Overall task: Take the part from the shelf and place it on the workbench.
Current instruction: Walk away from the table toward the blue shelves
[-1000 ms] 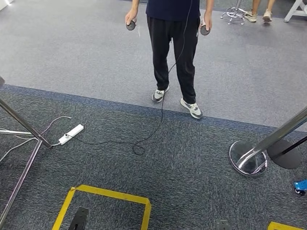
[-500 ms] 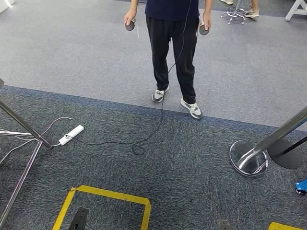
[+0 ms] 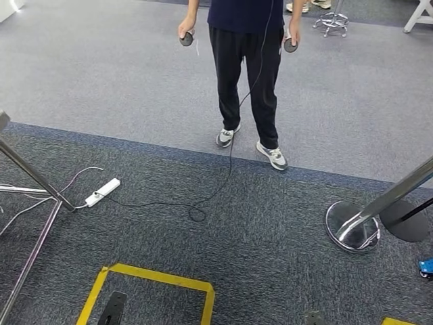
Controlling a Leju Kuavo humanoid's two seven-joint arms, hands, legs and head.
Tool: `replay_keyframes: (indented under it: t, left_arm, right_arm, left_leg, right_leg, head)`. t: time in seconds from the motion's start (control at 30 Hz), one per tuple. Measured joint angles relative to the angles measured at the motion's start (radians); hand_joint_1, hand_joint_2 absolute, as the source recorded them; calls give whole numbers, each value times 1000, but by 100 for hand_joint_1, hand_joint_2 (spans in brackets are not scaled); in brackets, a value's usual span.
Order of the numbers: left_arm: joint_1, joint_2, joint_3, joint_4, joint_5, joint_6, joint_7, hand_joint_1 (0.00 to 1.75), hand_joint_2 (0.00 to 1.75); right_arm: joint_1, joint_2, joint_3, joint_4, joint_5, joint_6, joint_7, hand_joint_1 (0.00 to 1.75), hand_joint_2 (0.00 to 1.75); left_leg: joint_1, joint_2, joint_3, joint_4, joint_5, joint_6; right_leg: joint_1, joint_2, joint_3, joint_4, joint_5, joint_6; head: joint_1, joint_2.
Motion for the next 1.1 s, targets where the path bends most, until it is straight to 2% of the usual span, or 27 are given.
replay_keyframes:
  t: [0.03, 0.07, 0.1, 0.17, 0.2, 0.3, 0.33, 0.4, 0.47, 0.5, 0.53, 0.57, 0.6, 0.63, 0.67, 0.73, 0.8, 0.87, 0.93, 1.0, 1.03, 1.07, 1.1]
  left_arm:
    - [0, 0, 0, 0, 0, 0, 0, 0, 0]
    - [1, 0, 0, 0, 0, 0, 0, 0, 0]
    - [1, -1, 0, 0, 0, 0, 0, 0, 0]
    - [1, 1, 0, 0, -1, 0, 0, 0, 0]
    - [1, 1, 0, 0, -1, 0, 0, 0, 0]
    - [1, 2, 0, 0, -4, 0, 0, 0, 0]
    - [1, 2, 0, 0, -5, -1, 0, 0, 0]
    - [-2, 1, 0, 0, -7, -1, 0, 0, 0]
    - [-2, 0, 0, 0, -8, -2, 0, 0, 0]
    - [-1, 0, 0, 0, -8, -2, 0, 0, 0]
    - [0, -1, 0, 0, -8, -2, 0, 0, 0]
    - [0, 0, 0, 0, -9, -2, 0, 0, 0]
    - [0, 0, 0, 0, -9, -2, 0, 0, 0]
    - [0, 0, 0, 0, -10, -2, 0, 0, 0]
    - [-1, 1, 0, 0, -10, -2, 0, 0, 0]
    - [-1, 0, 0, 0, -11, -2, 0, 0, 0]
    - [-1, -1, 0, 0, -12, -2, -1, 0, 0]
    - [-2, -1, 1, 0, -13, -1, -2, 0, 0]
    - [-3, 0, 1, 0, -14, 1, -3, 0, 0]
    - [-1, 0, 1, 0, -15, 2, -3, 0, 0]
    - [0, 0, 1, 0, -16, 3, -4, 0, 0]
    - [0, 0, 1, 0, -17, 6, -5, 0, 0]
    - [-1, 0, 1, 0, -18, 12, -8, 0, 0]
  right_arm:
    - [1, 0, 0, 0, 0, 0, 0, 0, 0]
    - [1, -1, 0, 0, -1, 0, 0, 0, 0]
    - [0, -2, 0, 0, -1, 0, 0, 0, 0]
    - [-3, -1, 0, 1, -2, 0, 1, 0, 0]
    - [-5, 0, 0, 1, -2, 0, 1, 0, 0]
    - [-6, 1, -1, 1, -2, 4, 2, 0, 0]
    - [-5, 1, -1, 1, -2, 6, 2, 0, 0]
    - [-5, 0, -2, 1, -2, 9, 1, 0, 0]
    - [-5, -1, -4, 1, -2, 10, 0, 0, 0]
    - [-4, -1, -5, 1, -2, 11, 0, 0, 0]
    - [-3, -1, -6, 1, -2, 12, 0, 0, 0]
    - [-3, -1, -7, 1, -2, 12, 0, 0, 0]
    - [-3, -1, -7, 1, -2, 12, 0, 0, 0]
    - [-3, -1, -7, 1, -1, 12, 0, 0, 0]
    - [-4, -1, -7, 1, -1, 12, 0, 0, 0]
    - [-4, -1, -8, 1, 0, 12, 0, 0, 0]
    - [-2, -1, -8, 1, 1, 13, 1, 0, 0]
    - [0, -1, -8, 1, 1, 13, 1, 0, 0]
    - [-3, 0, -8, 1, 1, 14, 2, 0, 0]
    - [-4, 0, -8, 1, 1, 15, 2, 0, 0]
    - [-3, 0, -8, 1, 1, 15, 2, 0, 0]
    - [-2, 0, -9, 1, 1, 15, 2, 0, 0]
    - [-1, 0, -9, 1, 1, 15, 2, 0, 0]
  left_leg:
    - [1, 0, 3, 0, -2, -2]
    - [2, -1, 7, 1, -5, -7]
    - [4, -1, 12, 3, -10, -13]
    - [1, 0, 19, 8, -19, -27]
    - [-2, 1, 20, 9, -22, -33]
    - [-1, 8, 19, 9, -24, -47]
    - [1, 9, 15, 19, -34, -51]
    - [2, 9, -23, 102, -83, -56]
    - [2, 8, -94, 240, -140, -56]
    - [2, 8, -121, 286, -150, -55]
    - [2, 7, -133, 299, -139, -54]
    - [2, 4, -126, 274, -111, -52]
    - [3, -3, -104, 218, -72, -50]
    - [5, -20, -75, 151, -36, -48]
    - [8, -38, -48, 91, -15, -47]
    - [10, -60, -24, 33, -7, -47]
    - [8, -48, -20, 28, -9, -40]
    - [7, -30, -15, 24, -8, -25]
    - [3, -10, -11, 22, -11, -14]
    - [-3, 13, -9, 22, -15, -7]
    - [-5, 24, -7, 22, -16, -6]
    - [-6, 34, -5, 23, -18, -6]
    - [-7, 43, -1, 23, -21, -7]
  right_leg:
    - [-1, 0, -5, -6, 19, 0]
    - [-2, -1, 13, -55, 56, 1]
    - [-4, -6, 45, -127, 97, 3]
    - [-5, -16, 99, -244, 144, 0]
    - [-5, -17, 110, -266, 147, -5]
    - [-3, -2, 107, -265, 145, -30]
    - [-2, 3, 106, -265, 146, -38]
    - [-2, 11, 107, -267, 147, -50]
    - [0, 21, 107, -267, 146, -56]
    - [1, 28, 107, -267, 145, -57]
    - [1, 36, 107, -267, 144, -57]
    - [1, 46, 108, -267, 144, -57]
    - [0, 56, 109, -267, 144, -56]
    - [1, 66, 109, -266, 143, -54]
    - [2, 76, 108, -264, 142, -50]
    - [2, 92, 102, -263, 142, -39]
    - [-2, 102, 96, -268, 144, -26]
    - [-1, 68, 79, -237, 125, -17]
    - [2, 16, 27, -128, 66, -13]
    - [3, 0, -38, 0, 11, -12]
    - [4, -1, -53, 27, 8, -13]
    - [5, -3, -46, 15, 24, -14]
    - [6, -7, -19, -36, 55, -17]
  head:
    - [0, 0]
    - [0, 0]
    - [0, 0]
    - [3, 0]
    - [3, 0]
    - [-1, 0]
    - [-2, 0]
    - [-3, 0]
    - [-3, 0]
    - [-3, 0]
    - [-3, 0]
    - [-3, 0]
    - [-3, 0]
    - [-4, 0]
    - [-4, 0]
    - [-4, 0]
    - [-3, 0]
    - [1, 0]
    - [7, 0]
    - [8, 0]
    - [8, 0]
    - [8, 0]
    - [8, 0]
